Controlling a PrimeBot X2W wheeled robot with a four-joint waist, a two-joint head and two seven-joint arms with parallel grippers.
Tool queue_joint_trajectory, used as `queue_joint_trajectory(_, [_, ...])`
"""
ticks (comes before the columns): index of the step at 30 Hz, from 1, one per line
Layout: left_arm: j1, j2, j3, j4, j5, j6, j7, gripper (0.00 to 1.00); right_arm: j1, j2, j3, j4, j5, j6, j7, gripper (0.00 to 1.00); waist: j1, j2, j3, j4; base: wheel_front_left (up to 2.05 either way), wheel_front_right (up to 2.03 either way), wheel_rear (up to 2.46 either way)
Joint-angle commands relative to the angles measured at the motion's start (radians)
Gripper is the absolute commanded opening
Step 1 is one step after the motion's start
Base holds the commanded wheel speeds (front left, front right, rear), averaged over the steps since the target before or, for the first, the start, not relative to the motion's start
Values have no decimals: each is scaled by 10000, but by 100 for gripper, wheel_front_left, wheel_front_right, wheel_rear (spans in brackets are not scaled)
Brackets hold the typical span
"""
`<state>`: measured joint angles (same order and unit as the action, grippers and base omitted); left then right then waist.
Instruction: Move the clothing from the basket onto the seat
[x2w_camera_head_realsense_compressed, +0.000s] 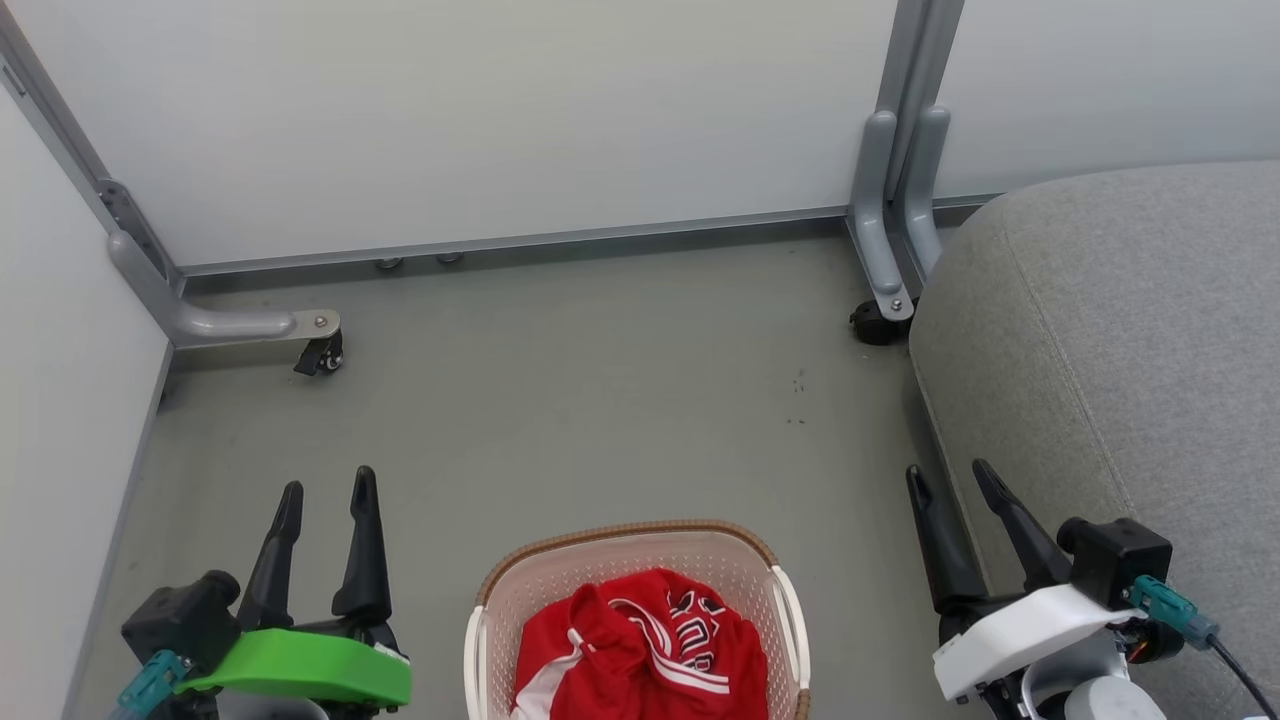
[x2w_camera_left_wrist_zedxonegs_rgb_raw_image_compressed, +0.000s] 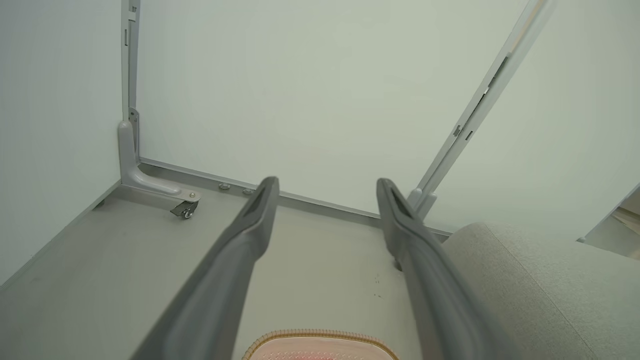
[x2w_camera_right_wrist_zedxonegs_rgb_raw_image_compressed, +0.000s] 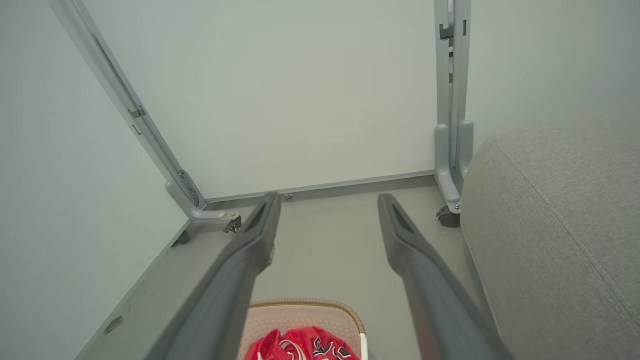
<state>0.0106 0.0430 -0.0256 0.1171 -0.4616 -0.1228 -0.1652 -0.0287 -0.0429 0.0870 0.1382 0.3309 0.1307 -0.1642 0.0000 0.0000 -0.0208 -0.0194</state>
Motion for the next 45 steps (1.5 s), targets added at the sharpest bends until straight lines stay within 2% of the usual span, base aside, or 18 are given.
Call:
queue_joint_trajectory(1, [48,81,-16,-123,312,-27,-100,100,74,-65,33,-122,-295,2,-101,100,0,0,-4,2,0,0,0])
queue_joint_trajectory(13, [190,89,-246,-25,1444,-70,-370,100,178,-73,71,-194,-1479,1,-379,100,0,0,-98,-1,0,0,0])
queue_joint_trajectory(23, [248,92,-293,123,1930,-84,-593,100,253,-82,101,-244,-2323,-2,-601,100,0,0,-147,27,0,0,0])
queue_joint_trajectory(45, [346,151,-770,453,3317,-101,-987,100,392,-100,80,-158,-3663,-6,-1000,100,0,0,-281,-76,0,0,0])
